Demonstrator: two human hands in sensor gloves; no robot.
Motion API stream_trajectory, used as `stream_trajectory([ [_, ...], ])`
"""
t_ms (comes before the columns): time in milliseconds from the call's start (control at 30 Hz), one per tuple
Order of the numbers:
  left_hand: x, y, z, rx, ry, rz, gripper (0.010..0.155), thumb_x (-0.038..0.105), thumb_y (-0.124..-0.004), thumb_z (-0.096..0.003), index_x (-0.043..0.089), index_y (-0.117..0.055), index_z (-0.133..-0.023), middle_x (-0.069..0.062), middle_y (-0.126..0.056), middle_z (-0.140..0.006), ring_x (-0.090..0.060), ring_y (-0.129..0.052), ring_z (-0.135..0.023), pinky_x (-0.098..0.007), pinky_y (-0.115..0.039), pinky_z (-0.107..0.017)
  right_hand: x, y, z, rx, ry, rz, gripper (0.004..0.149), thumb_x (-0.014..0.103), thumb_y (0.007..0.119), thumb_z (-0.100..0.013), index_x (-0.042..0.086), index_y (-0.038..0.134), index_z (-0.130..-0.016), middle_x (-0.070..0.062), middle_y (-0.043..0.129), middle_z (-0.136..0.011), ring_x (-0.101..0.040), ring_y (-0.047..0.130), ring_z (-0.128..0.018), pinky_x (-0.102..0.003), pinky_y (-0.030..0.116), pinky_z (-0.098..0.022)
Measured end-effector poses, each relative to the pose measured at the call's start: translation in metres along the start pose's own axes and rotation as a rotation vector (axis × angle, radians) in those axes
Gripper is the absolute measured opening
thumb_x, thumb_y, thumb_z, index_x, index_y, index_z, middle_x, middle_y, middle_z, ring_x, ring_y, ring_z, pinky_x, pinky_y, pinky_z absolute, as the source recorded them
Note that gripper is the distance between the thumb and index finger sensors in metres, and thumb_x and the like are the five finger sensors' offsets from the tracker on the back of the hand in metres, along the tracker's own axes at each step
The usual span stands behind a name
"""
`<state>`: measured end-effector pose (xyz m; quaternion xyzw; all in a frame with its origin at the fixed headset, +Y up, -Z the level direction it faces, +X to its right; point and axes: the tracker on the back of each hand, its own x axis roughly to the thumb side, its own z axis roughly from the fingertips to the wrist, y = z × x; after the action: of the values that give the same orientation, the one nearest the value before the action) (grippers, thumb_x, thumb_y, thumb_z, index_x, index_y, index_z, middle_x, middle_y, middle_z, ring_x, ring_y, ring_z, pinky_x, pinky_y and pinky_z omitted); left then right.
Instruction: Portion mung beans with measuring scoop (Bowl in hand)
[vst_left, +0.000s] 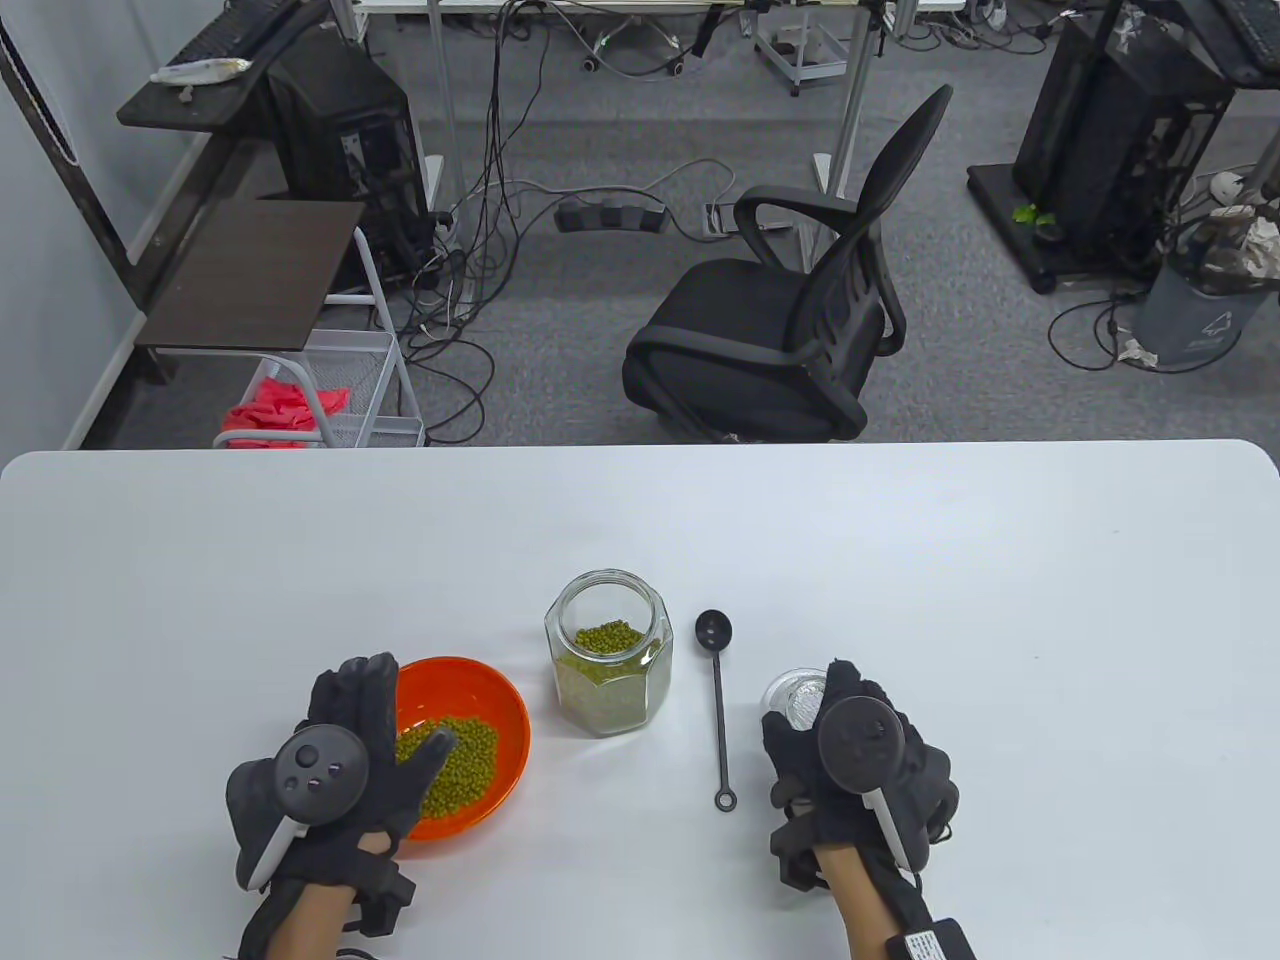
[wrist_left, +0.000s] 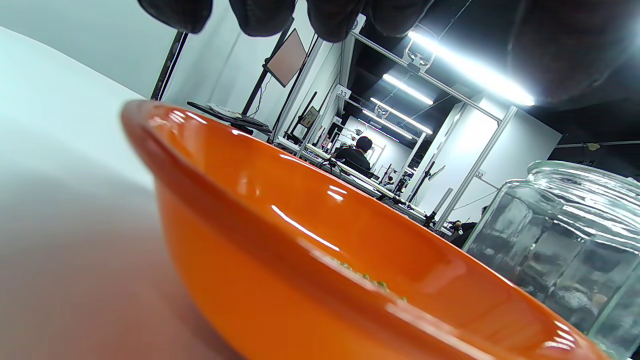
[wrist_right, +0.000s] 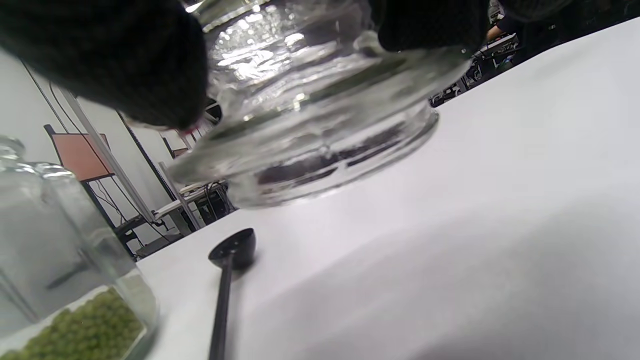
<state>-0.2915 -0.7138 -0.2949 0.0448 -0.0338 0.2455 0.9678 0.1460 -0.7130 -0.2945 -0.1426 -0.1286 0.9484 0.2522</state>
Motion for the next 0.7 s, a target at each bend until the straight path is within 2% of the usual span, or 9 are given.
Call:
stream_trajectory([
  [533,-0.002,0.003,0.0,0.011,-0.006,0.035,0.09,0.069,-0.067,-0.0488,0.025,-0.024,-0.114,-0.01,-0.025,-0.115,-0.054,-0.032,-0.11,-0.073,-0.042,-0.074,0.066,-0.058,-0.012,-0.076,-0.097,-0.055,0.085,0.044,0.096,-0.037,0.0,0.058,-0.099,-0.035,0.06,-0.094,-0.056,0.07,-0.08,-0.078,0.048,-0.062],
  [700,-0.002,0.003,0.0,0.008,-0.007,0.035,0.09,0.069,-0.067,-0.0488,0.025,-0.024,-0.114,-0.01,-0.025,-0.115,-0.054,-0.032,-0.11,-0.073,-0.042,-0.073,0.085,-0.068,-0.018,-0.09,-0.122,-0.094,0.085,0.044,0.096,-0.037,0.0,0.059,-0.099,-0.034,0.061,-0.094,-0.056,0.071,-0.08,-0.077,0.049,-0.062],
])
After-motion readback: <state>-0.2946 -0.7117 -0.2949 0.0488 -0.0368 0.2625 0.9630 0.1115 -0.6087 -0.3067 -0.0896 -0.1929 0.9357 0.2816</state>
